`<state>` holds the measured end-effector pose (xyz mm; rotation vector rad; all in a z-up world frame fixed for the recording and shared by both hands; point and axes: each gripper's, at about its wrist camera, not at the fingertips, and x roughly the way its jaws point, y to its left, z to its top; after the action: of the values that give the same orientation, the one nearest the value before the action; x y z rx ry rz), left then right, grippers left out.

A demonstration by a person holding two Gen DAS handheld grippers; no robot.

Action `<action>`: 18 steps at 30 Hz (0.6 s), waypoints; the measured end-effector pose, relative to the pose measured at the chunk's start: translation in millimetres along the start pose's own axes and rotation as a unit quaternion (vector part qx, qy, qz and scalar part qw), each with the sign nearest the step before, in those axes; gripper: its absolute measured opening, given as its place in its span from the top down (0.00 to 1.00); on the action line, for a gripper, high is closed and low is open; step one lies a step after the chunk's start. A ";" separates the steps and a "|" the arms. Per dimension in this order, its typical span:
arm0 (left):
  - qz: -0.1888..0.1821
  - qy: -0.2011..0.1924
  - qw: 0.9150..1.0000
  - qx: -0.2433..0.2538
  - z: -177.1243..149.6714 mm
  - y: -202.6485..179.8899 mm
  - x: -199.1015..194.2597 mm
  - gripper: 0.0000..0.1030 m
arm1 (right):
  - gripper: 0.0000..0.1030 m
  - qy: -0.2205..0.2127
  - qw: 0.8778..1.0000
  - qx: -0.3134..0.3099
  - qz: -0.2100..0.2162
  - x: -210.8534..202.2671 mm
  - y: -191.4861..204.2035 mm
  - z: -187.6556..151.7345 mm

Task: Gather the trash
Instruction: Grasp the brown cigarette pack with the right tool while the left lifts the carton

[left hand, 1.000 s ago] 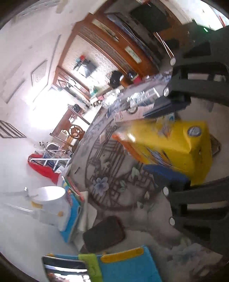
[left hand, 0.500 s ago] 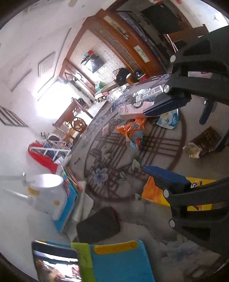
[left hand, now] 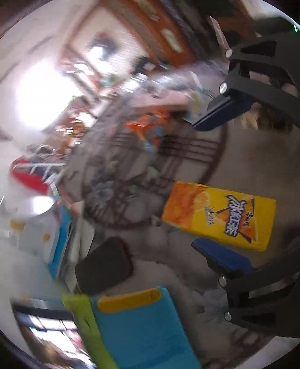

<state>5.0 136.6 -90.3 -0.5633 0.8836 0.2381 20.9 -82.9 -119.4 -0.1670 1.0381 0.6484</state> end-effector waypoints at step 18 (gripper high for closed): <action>0.159 0.085 0.977 0.110 -17.4 -19.8 55.8 0.25 | 0.57 -0.036 0.993 0.108 0.020 -46.5 -53.8 -38.4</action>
<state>36.4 108.8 -135.6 -0.2360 1.1506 0.3813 7.1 -161.8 -109.1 0.0653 1.0355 0.5699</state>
